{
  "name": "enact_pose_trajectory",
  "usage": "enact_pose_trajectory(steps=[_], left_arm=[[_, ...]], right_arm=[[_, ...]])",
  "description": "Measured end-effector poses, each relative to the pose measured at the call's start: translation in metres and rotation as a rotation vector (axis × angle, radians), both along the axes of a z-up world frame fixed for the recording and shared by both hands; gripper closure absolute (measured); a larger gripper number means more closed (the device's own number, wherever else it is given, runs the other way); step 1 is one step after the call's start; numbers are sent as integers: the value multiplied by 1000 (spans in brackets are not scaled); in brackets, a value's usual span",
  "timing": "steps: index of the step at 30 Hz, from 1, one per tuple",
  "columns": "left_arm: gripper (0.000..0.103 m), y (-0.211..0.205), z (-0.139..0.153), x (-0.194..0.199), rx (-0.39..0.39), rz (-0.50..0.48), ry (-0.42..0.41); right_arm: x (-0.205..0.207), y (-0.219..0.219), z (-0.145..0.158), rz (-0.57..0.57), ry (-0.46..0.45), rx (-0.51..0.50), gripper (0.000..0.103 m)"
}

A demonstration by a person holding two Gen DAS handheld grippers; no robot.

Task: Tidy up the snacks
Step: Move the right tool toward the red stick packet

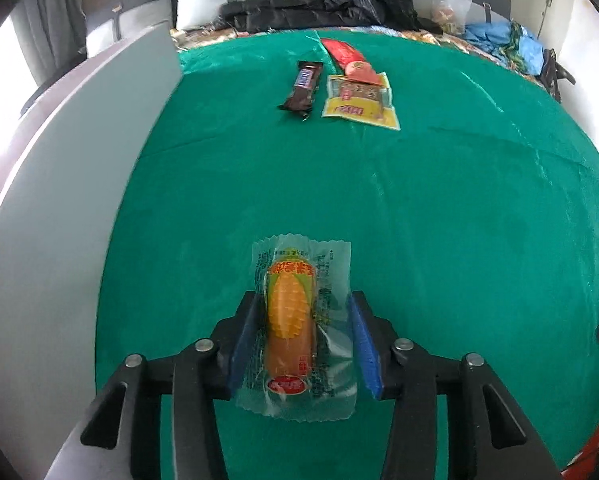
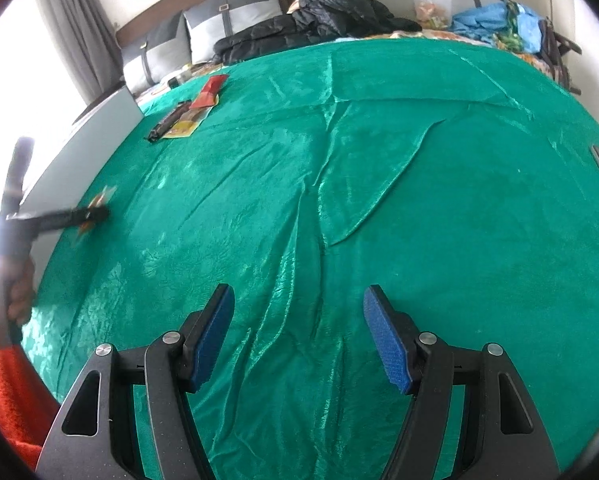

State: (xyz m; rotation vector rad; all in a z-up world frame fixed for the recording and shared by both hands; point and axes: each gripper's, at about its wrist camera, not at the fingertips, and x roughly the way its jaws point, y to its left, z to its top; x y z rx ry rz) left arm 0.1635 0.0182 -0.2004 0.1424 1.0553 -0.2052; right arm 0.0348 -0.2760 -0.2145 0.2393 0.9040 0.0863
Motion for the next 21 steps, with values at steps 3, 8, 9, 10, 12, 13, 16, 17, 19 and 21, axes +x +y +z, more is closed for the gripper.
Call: enact_pose_trajectory(steps=[3,8,9,10,12,13,16,17,19,21], left_arm=[[41,8,-3,-4,-19,27,-47],[18,21,-10,1,-45,70,-103],[18,21,-11,1,-44,69,-109],[18,21,-11,1,-44,68,-111],[17,22,-12,0,-47,68,-116],[15,22,-13,0,-51,71,-118],[9,21,-14,1,-54,59,-110],[7,21,-14,1,-52,56,-107],[6,20,-15,1,-54,53,-104],[5,19,-15,1,-54,51,-101]], right_arm=[[0,5,-1,9,-5,-32,33],[-2,10,-2,24,-9,-78,32],[-3,11,-3,25,-10,-82,32],[-3,11,-3,25,-9,-86,32],[-1,12,-3,21,-1,-87,29],[0,12,-2,23,7,-82,29],[20,13,1,40,39,-41,29],[35,16,3,54,49,-36,29],[66,23,10,73,53,-33,29],[108,34,22,95,40,0,29]])
